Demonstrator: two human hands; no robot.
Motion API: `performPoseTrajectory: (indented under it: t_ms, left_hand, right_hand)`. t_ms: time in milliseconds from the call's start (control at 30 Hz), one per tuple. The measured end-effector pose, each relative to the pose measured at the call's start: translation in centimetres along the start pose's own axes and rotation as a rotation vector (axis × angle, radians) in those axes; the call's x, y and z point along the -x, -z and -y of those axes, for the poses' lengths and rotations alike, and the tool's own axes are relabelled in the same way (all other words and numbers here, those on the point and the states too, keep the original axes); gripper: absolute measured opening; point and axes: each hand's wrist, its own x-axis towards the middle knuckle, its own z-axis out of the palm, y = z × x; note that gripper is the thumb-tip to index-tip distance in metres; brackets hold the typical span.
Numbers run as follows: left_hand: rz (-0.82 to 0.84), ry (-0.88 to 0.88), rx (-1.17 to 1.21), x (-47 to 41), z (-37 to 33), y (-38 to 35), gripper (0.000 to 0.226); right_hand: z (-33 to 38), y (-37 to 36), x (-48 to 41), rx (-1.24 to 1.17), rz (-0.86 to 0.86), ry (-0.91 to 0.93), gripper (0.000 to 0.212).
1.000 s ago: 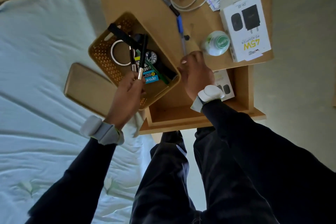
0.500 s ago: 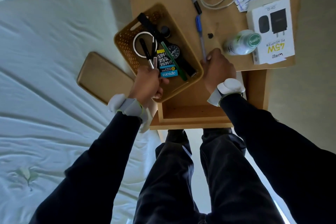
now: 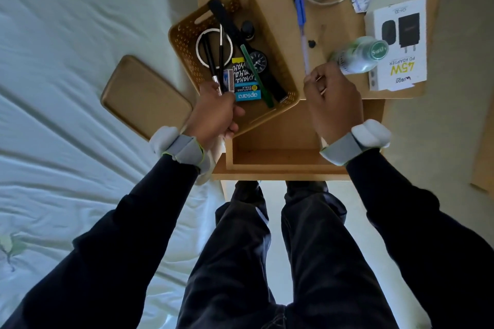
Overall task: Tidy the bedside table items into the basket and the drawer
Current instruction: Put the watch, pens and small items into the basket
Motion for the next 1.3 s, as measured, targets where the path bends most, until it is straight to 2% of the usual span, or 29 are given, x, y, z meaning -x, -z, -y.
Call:
performPoseTrajectory:
  t_ms: [133,267,433,600,700,833,900,967,1033,1133,1167,1233,1300]
  left_hand:
    - [-0.032,-0.065,0.002,1.0,0.4,0.0,0.031]
    - [-0.047,-0.14,-0.006,1.5,0.9,0.0,0.025]
    - [-0.088,-0.317,-0.044,1.8,0.1,-0.6,0.02]
    - [-0.174,-0.573,-0.276,1.8,-2.9,-1.8,0.022]
    - [-0.219,-0.697,-0.461,1.4,-5.8,-3.3,0.028]
    - [-0.324,-1.006,-0.852,-1.0,-9.0,-5.9,0.032]
    - [-0.358,-1.075,-1.076,-2.7,-10.3,-7.0,0.032]
    - [-0.359,-1.057,-1.298,-4.4,-11.3,-8.2,0.031]
    - [-0.408,-0.961,-1.42,-6.7,-11.7,-9.6,0.032]
    - [-0.54,-0.783,-1.316,-9.2,-12.1,-11.5,0.07]
    - [-0.522,-0.747,-1.278,-9.4,-12.3,-11.7,0.074]
    - [-0.41,-0.751,-1.383,-9.5,-12.4,-11.5,0.048]
    - [-0.478,-0.875,-1.475,-9.5,-12.8,-11.1,0.036]
  right_hand:
    - [2.7,0.1,1.5,-0.006,0.082,0.074,0.012]
    - [3.6,-1.7,1.5,0.127,0.244,0.123,0.02]
    - [4.1,-3.0,0.5,0.205,0.269,0.121,0.023]
    - [3.6,-1.0,0.3,0.05,0.052,0.099,0.013]
    - [2.3,-0.4,-0.8,0.041,-0.028,0.098,0.021]
    - [0.2,-0.8,-2.9,0.153,0.145,0.113,0.038]
    - [-0.6,-1.1,-3.8,0.234,0.236,0.08,0.044]
    - [-1.2,-1.3,-4.6,0.31,0.346,0.067,0.056]
    - [-1.5,-1.5,-5.1,0.348,0.454,0.042,0.068]
    - [-1.7,-1.4,-4.9,0.373,0.51,0.029,0.082]
    - [-1.7,-1.3,-4.7,0.372,0.514,0.032,0.086]
    - [-1.6,-1.2,-4.5,0.368,0.506,0.041,0.089]
    - [-1.7,-1.2,-4.5,0.362,0.494,0.045,0.088]
